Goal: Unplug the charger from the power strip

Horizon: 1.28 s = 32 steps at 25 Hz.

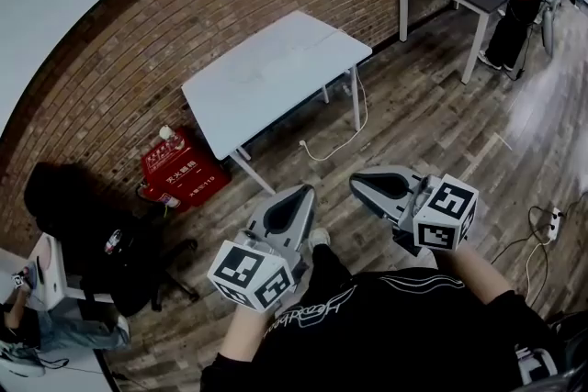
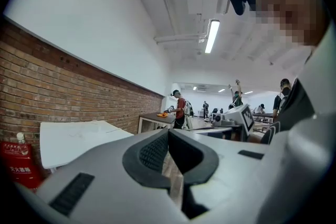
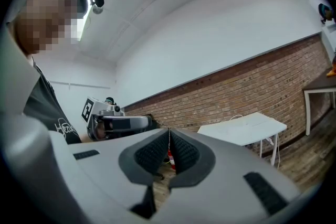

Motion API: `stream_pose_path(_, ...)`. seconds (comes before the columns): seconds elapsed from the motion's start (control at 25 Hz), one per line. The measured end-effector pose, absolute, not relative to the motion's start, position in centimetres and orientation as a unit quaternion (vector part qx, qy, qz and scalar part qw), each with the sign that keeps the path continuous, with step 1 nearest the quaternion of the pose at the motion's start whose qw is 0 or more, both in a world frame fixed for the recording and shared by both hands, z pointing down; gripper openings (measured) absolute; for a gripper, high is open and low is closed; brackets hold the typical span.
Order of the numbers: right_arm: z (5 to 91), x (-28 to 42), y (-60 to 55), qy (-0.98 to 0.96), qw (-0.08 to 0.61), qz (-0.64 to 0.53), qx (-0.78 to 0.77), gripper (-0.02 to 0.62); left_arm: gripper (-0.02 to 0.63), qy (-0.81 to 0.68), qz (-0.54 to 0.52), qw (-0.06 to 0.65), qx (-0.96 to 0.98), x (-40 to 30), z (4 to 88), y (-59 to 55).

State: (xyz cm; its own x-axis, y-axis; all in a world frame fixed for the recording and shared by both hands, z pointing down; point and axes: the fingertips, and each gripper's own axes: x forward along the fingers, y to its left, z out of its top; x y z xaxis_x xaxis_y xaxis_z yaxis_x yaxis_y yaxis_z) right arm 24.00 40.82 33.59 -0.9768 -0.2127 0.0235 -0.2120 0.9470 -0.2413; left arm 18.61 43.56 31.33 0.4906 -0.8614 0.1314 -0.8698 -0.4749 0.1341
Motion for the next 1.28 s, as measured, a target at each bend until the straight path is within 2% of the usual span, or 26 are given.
stream_pose_path(0.48, 36.3, 13.0, 24.6, 0.974, -0.01, -0.183, -0.136, -0.003, 0.003, -0.504, 0.031, 0.146, 0.851, 5.8, 34.7, 27.4)
stream_pose_path(0.88, 35.8, 1.4, 9.7, 0.967, -0.02, -0.186, -0.173, -0.002, 0.005, -0.486, 0.039, 0.144, 0.861, -6.6, 34.5, 12.7)
stream_pose_path(1.28, 38.0, -0.9, 2.5, 0.958, -0.03, -0.207, -0.196, -0.003, 0.005, -0.491, 0.058, 0.147, 0.856, -11.3, 37.1, 4.7)
